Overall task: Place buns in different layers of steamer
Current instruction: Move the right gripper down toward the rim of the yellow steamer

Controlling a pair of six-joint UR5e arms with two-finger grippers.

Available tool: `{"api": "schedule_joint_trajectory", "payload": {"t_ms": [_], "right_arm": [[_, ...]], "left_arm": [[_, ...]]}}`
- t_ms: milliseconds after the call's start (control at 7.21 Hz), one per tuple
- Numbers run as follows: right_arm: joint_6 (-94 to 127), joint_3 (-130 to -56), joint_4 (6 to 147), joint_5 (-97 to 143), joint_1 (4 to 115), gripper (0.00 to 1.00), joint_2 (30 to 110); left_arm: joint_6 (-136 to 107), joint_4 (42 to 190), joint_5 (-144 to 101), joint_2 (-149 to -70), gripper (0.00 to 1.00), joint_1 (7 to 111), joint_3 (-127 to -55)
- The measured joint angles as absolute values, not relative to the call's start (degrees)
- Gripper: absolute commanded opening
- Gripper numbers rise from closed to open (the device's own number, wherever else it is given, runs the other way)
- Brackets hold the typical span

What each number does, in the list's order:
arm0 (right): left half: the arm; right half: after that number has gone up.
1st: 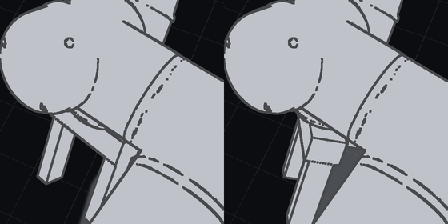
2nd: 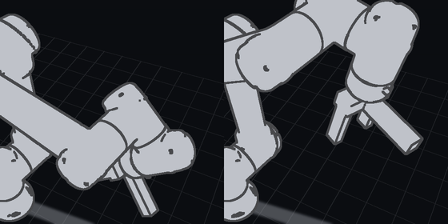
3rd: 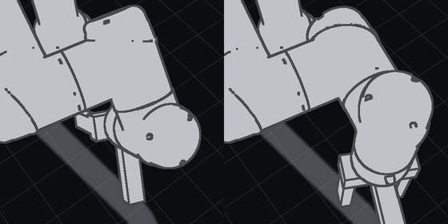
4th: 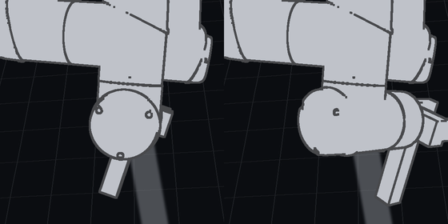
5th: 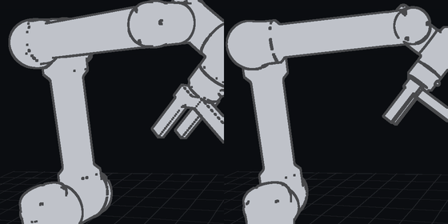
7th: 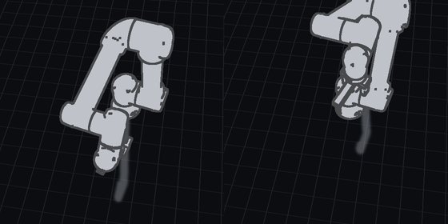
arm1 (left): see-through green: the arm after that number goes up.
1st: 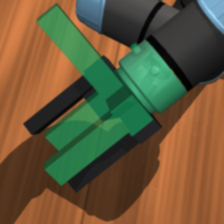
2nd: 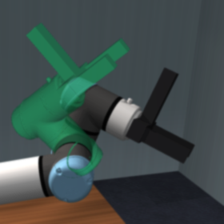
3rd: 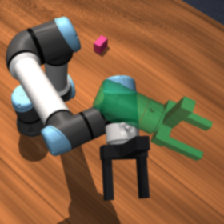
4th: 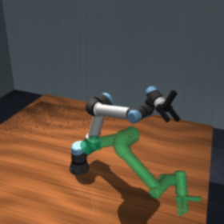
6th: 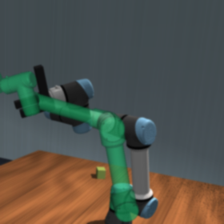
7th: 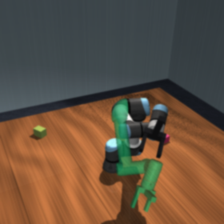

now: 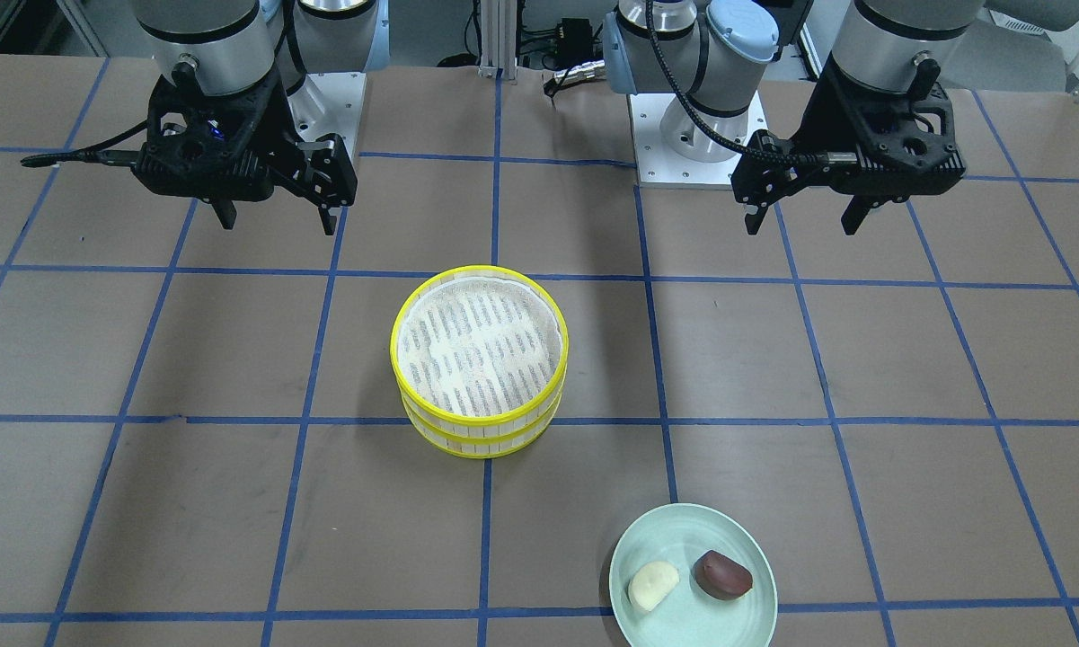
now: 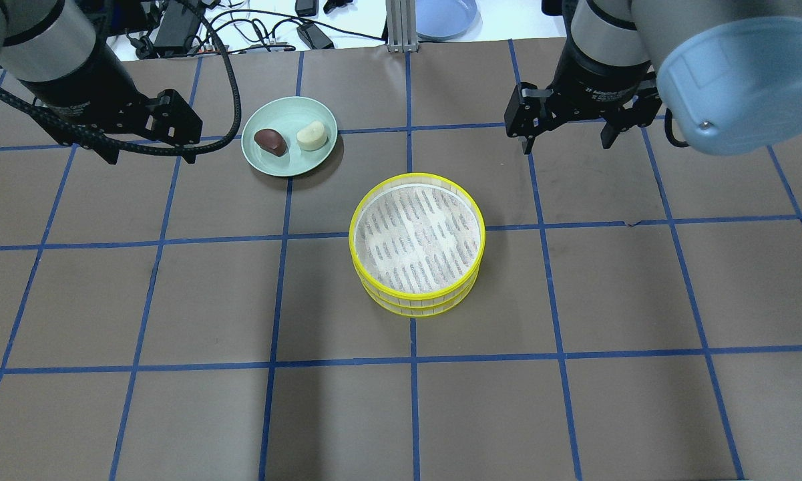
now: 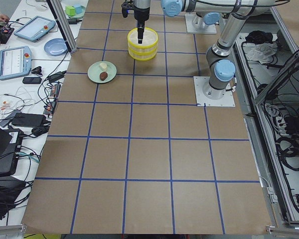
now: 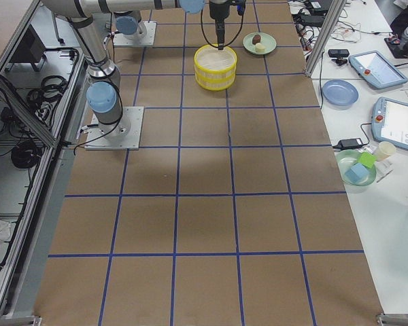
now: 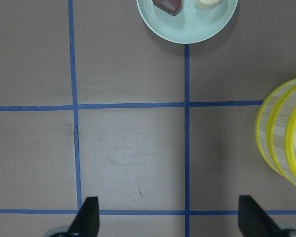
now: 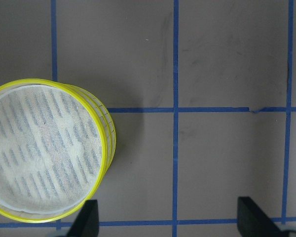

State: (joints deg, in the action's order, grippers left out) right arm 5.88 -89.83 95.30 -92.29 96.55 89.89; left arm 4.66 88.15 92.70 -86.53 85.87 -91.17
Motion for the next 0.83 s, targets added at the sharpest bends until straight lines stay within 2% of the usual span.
{"api": "schedule_joint_trajectory", "payload": {"t_ms": [832], "right_arm": [[5.9,-90.1,95.0,-90.1,96.8,1.0,89.6]], "left_arm": [[4.4,88.3,92.3,-86.7,1.0,85.5,-91.2]]}}
